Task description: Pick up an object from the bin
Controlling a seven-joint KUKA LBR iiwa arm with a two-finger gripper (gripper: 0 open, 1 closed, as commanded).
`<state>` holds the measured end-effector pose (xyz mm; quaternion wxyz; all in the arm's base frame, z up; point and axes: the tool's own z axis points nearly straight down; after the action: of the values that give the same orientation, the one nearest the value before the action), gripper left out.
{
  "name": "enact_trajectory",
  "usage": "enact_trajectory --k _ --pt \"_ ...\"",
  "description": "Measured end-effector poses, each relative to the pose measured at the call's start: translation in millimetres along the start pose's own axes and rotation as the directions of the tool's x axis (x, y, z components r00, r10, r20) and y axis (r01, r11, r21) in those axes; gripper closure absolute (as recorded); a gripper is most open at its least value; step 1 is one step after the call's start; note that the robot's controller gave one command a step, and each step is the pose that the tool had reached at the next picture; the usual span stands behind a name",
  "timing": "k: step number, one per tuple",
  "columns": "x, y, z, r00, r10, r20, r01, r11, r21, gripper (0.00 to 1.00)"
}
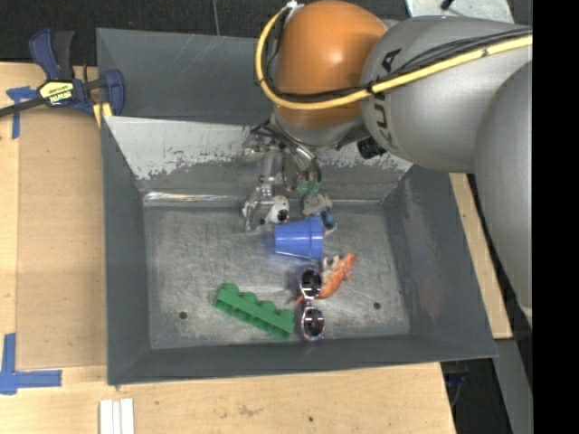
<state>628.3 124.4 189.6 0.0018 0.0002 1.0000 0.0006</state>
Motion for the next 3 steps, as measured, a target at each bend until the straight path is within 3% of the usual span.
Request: enact_trajectory --k 1,2,3 --pt "46.9 15 66 1.000 -0.006 0.003 0.006 1.000 -0.001 0.00" --pt "77.6 20 69 0.999 -0.033 -0.005 0.033 0.999 0.002 0.00" --pt "119.3 27 57 0.996 -0.087 -0.004 0.087 0.996 0.001 0.00"
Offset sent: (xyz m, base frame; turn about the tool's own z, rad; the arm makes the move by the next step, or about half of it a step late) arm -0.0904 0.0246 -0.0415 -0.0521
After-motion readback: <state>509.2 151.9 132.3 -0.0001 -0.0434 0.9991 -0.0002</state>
